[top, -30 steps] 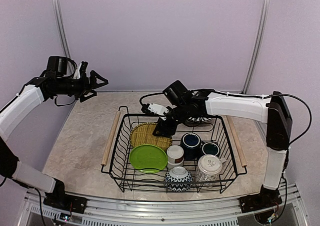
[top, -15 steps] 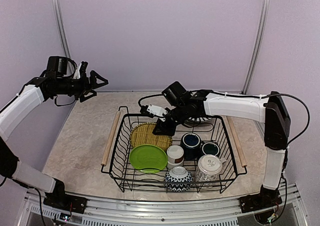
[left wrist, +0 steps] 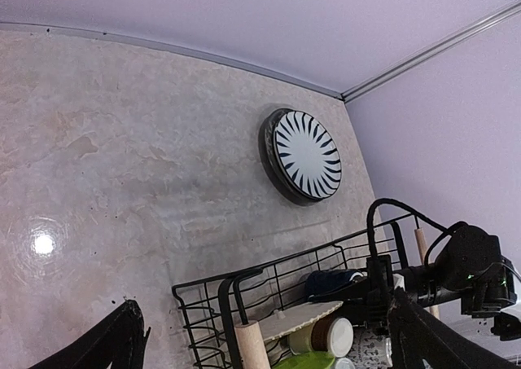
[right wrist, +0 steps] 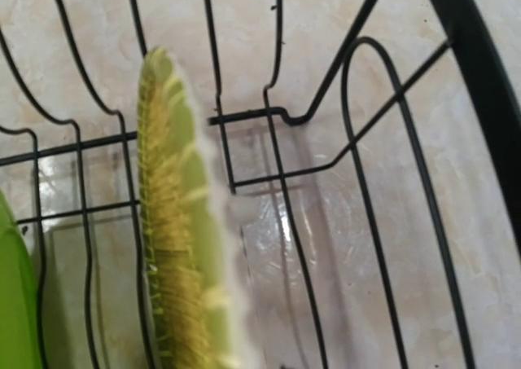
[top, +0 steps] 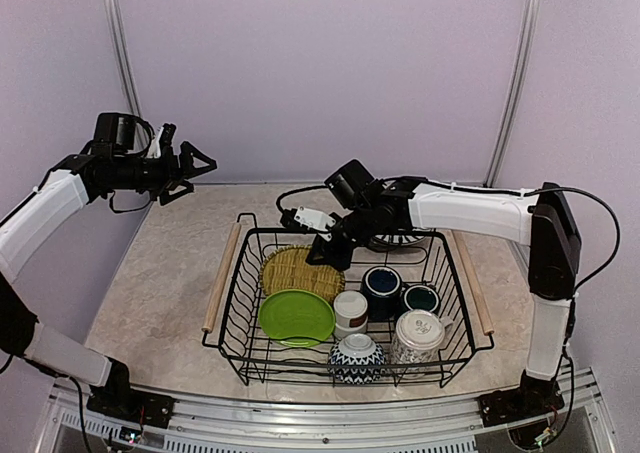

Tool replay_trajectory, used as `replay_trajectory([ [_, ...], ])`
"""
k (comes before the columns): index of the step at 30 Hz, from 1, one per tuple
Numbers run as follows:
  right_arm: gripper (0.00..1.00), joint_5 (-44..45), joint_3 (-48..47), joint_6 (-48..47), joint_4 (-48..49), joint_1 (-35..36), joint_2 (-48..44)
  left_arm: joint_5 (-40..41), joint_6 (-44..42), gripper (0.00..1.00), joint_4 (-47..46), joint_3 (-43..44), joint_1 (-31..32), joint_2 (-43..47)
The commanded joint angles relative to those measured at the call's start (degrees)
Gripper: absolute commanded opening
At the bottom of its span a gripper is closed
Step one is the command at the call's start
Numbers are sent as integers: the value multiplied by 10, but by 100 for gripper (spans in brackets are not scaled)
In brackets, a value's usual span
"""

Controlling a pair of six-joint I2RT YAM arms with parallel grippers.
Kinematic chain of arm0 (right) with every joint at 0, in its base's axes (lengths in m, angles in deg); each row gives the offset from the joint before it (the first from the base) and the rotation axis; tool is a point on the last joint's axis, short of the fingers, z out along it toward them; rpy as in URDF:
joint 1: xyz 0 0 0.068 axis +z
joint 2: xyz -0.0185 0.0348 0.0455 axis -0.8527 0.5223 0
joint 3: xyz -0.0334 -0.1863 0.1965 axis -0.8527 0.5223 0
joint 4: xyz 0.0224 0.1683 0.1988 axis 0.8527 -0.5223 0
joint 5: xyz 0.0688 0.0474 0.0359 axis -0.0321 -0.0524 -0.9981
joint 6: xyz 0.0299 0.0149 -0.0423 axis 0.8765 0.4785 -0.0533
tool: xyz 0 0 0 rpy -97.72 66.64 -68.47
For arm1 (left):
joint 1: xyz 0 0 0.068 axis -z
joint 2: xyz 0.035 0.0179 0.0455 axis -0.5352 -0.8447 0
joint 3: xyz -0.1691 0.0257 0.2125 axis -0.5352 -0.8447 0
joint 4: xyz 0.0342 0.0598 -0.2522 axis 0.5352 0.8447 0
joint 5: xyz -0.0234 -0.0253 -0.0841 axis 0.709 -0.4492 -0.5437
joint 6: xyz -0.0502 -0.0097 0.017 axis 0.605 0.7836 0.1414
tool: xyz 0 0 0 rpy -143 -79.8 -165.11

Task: Unload the mixed dishes from the dish rack
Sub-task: Grab the plate from the dish rack, then place the plate with another plate.

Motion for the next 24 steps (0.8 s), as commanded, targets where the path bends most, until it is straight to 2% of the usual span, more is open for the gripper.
replay_trajectory([
  [1, 0, -22, -30, 11, -19, 4, -26, 4, -4, 99, 5, 11, 1, -1],
  [9, 0, 13, -20, 16, 8, 16, -76, 3, -4, 99, 5, 11, 1, -1],
  [15, 0, 40, 22, 29, 62, 16, -134, 4, -3, 99, 5, 11, 1, -2],
  [24, 0, 197, 146, 69, 236, 15, -262, 2, -3, 99, 5, 11, 1, -4],
])
